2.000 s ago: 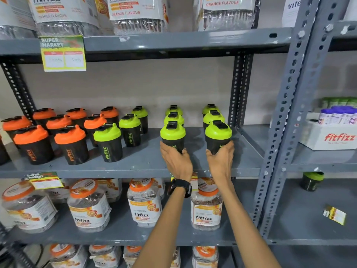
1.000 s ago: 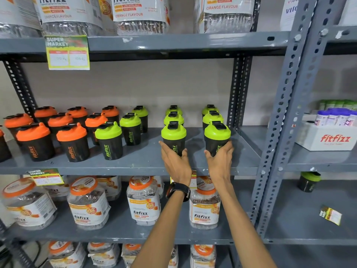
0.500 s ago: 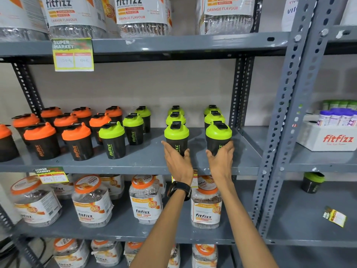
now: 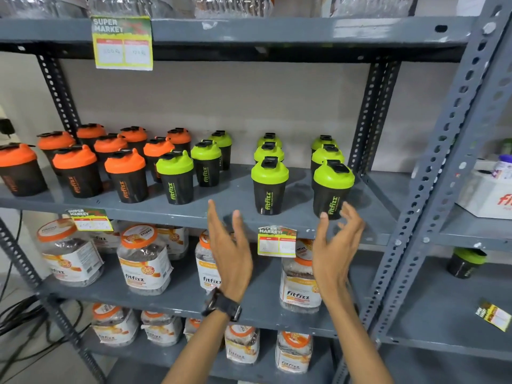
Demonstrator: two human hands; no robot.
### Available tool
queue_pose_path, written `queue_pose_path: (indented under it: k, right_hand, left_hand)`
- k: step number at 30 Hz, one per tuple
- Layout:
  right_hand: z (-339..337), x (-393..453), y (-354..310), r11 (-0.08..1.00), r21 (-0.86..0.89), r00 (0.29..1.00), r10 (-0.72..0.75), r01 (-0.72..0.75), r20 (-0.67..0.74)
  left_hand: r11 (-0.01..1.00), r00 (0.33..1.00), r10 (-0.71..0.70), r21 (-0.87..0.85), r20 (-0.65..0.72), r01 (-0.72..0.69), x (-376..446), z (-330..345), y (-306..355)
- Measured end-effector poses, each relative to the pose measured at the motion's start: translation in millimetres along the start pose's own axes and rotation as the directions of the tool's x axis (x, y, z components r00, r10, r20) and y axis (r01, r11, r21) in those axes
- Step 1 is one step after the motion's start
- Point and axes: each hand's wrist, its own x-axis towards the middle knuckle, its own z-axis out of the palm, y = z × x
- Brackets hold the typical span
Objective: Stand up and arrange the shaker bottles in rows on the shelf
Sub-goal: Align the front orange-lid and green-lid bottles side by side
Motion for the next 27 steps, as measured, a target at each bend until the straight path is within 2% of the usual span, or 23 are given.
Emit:
queue_pose_path:
  k: [3,8,13,18,22,27]
  right_hand:
    - [14,-19,-22,0.997,0.026,0.997,-0.068,0.067,0.045]
    - [74,-50,-76,0.987,0.074,0.966,-0.152,0.139,0.208]
    - [152,-84,-114,0.998,0.044,0.952,-0.052,0.041,0.301]
    - [229,-101,-136,0.99,-0.123,0.935,0.113,-0.076,0.337]
    - [278,-104,-138,0.939,-0.336,0.902,0.207,-0.075,0.378]
    - [306,-106,-144,0.91,-0.386,0.902,0.29,-0.155,0.321]
  left_hand:
    - [0.996,0.997,0.054,0.076,-0.052,-0.05,9,-35,-27]
    - [0.972,0.975,0.185,0.172,-0.12,-0.163,63,-86,-46]
    - [0.949,0.96,0.238,0.245,-0.149,-0.198,145,-144,-73]
    - [0.95,0.992,0.128,0.288,-0.001,-0.122,204,-178,-104]
    - [0.958,0.997,0.0,0.285,0.077,-0.022,230,-181,-113]
    - [0.965,0.988,-0.066,0.26,0.136,0.029,241,-174,-113]
